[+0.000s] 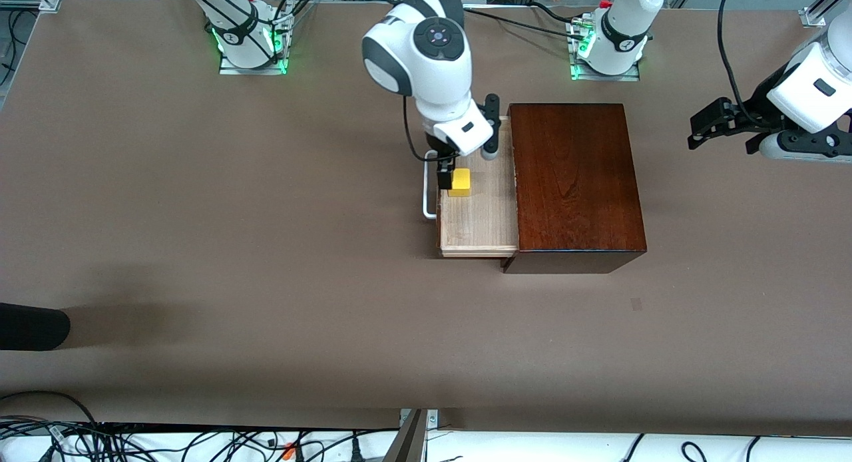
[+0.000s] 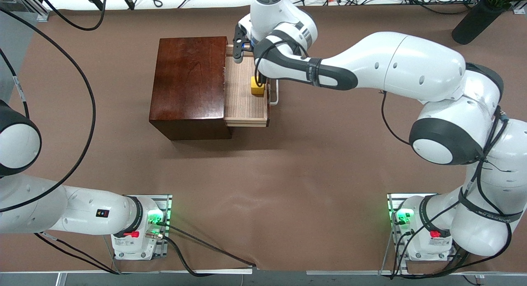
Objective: Open drawer, take yellow block, close drawer
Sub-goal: 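Move the right gripper over the yellow cube in the drawer, then lower the right gripper and close it on the yellow cube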
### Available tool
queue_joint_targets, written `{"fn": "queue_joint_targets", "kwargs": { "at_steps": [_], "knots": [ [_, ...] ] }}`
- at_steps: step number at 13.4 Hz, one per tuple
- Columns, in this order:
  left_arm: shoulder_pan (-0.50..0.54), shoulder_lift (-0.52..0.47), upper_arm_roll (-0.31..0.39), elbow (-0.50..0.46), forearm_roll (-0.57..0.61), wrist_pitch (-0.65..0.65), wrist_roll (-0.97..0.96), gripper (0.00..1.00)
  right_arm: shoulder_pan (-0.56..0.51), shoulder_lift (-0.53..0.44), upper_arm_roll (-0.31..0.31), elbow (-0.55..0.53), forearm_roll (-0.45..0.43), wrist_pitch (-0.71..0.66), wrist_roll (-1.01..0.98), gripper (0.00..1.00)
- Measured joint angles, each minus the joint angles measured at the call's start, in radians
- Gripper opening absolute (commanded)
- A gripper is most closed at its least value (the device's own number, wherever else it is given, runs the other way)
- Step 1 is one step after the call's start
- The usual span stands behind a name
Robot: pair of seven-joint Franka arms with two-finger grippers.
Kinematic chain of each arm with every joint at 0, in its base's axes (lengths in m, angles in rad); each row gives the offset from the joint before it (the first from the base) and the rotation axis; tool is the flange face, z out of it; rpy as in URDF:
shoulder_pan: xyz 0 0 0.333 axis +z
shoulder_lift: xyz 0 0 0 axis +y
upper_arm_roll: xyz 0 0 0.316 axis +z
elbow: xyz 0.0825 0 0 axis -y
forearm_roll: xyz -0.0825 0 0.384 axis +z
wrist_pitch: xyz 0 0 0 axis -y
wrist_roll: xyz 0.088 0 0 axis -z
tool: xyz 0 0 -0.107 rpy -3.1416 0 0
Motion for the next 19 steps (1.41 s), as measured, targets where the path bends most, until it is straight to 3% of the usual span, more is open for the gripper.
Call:
{"fn": "queue_joint_targets", "kwargs": {
  "at_steps": [11,19],
  "knots": [
    [0.0,0.0,0.0,-0.001,0.065,0.0,0.016,1.0,0.053,0.104,-0.012,0.023,-0.05,0.024,-0.032,1.0],
    [0.0,0.0,0.0,-0.001,0.065,0.0,0.016,1.0,0.05,0.113,-0.022,0.068,-0.055,0.03,-0.034,1.0]
  ]
}}
